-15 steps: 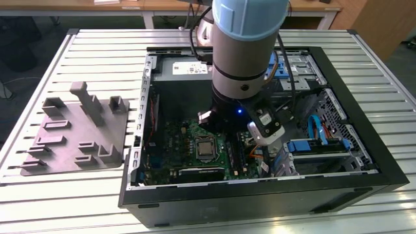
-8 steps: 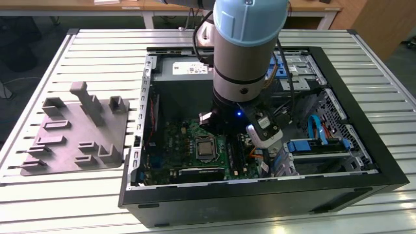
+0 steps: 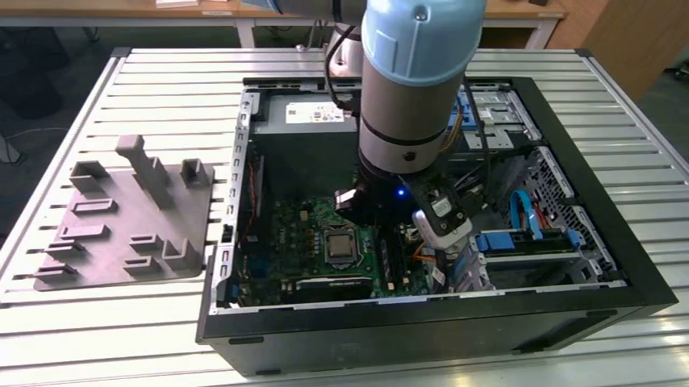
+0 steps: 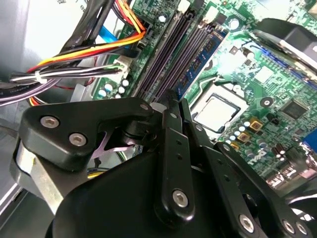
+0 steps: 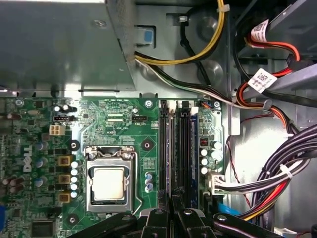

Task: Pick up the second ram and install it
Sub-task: 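Insert the second ram into the second slot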

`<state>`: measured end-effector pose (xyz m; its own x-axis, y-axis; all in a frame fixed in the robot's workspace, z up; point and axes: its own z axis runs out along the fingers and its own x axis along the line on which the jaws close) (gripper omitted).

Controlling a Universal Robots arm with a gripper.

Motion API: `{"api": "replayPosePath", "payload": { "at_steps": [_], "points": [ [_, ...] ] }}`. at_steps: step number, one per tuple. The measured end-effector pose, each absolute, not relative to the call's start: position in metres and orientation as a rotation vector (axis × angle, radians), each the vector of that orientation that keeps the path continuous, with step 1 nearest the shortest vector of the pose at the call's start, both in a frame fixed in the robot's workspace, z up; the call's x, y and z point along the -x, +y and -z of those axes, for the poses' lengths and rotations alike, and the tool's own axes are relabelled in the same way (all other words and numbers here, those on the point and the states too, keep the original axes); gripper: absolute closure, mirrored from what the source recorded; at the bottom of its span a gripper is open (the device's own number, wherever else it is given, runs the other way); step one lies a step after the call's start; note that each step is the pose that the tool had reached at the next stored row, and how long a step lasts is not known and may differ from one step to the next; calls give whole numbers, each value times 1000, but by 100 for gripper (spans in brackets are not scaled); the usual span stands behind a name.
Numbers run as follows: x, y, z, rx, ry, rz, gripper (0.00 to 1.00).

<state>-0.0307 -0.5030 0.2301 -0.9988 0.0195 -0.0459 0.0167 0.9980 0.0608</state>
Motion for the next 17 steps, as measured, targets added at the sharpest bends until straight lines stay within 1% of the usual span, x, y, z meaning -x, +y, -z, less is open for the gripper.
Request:
{"api": "replayPosePath", "payload": {
  "at_steps": [17],
  "points": [
    [27, -500, -220, -31, 3093, -93, 86]
  ]
}}
